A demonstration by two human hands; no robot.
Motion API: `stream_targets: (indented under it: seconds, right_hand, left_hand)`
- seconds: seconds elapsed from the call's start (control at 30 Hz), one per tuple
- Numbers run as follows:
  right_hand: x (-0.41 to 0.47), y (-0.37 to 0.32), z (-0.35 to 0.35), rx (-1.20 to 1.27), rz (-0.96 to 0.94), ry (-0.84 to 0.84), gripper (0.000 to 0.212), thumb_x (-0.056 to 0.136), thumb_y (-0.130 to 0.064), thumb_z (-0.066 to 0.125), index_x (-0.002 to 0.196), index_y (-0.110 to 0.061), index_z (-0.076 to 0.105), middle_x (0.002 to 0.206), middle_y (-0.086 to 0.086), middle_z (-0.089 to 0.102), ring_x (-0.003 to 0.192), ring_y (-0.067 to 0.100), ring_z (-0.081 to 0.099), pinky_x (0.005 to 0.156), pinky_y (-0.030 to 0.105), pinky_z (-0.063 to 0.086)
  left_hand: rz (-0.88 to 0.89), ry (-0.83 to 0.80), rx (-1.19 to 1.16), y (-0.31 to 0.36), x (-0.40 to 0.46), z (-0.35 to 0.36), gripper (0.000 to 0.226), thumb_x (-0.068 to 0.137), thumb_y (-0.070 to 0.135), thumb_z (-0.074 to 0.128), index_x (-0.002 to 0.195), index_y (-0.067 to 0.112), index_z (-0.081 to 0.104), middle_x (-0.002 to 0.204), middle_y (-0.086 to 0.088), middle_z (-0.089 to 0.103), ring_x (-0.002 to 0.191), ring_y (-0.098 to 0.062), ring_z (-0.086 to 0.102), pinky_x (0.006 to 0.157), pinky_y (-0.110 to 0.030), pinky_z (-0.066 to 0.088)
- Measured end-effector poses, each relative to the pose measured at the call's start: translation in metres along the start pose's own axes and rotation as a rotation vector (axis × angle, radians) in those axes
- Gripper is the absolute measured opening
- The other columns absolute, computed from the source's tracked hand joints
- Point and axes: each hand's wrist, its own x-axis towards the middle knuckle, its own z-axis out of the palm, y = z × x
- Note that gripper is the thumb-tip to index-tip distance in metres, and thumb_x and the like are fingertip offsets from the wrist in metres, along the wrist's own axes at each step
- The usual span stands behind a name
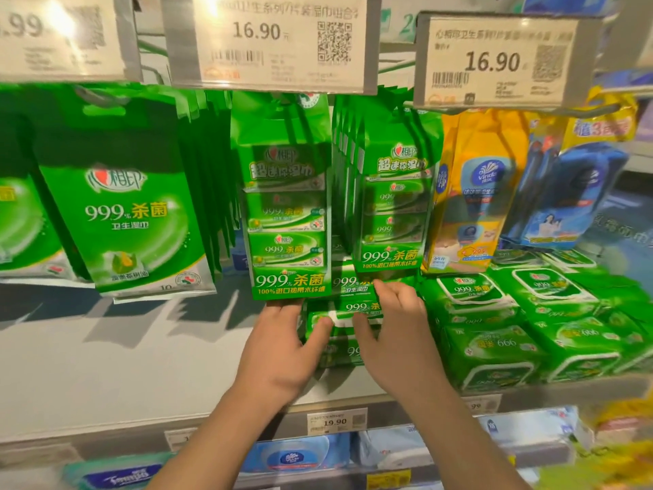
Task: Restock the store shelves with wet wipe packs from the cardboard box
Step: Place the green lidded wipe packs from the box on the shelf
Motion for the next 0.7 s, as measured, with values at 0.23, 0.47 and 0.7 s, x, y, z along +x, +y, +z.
stream_targets:
  seconds: [0.23,0.47,0.7]
  right_hand:
    - [0.015,0.002,0.005,-0.230,-0.021,-0.090,0.062,0.102,-0.057,0.039,0.144,-0.013,0.047,0.146,0.005,0.051,0.138,0.026,0.043,0.117,0.040,0.034]
    - [0.021,0.004,0.007,-0.266,0.025,-0.196,0.071,0.105,-0.059,0.027,0.160,-0.014,0.026,0.168,0.005,0.025,0.157,0.026,0.013,0.128,0.043,0.007]
    - [0.001,0.008,0.009,-0.239,-0.027,-0.177,0.074,0.104,-0.061,0.028,0.163,-0.017,0.022,0.171,0.007,0.013,0.158,0.028,0.000,0.125,0.049,-0.007]
  left_hand:
    - [-0.082,-0.243,0.116,0.003,0.023,0.004,0.068,0.082,0.083,0.035,0.133,0.042,0.053,0.127,0.003,0.066,0.120,-0.026,0.056,0.092,-0.036,0.050]
    - [-0.108,-0.298,0.054,0.021,0.014,0.001,0.060,0.097,0.066,0.045,0.144,0.029,0.052,0.137,-0.002,0.061,0.139,-0.025,0.039,0.110,-0.036,0.032]
    - [-0.135,-0.255,0.071,0.007,-0.020,0.003,0.086,0.084,0.085,0.029,0.159,0.042,0.022,0.166,0.018,0.022,0.156,-0.011,-0.003,0.128,-0.039,0.008]
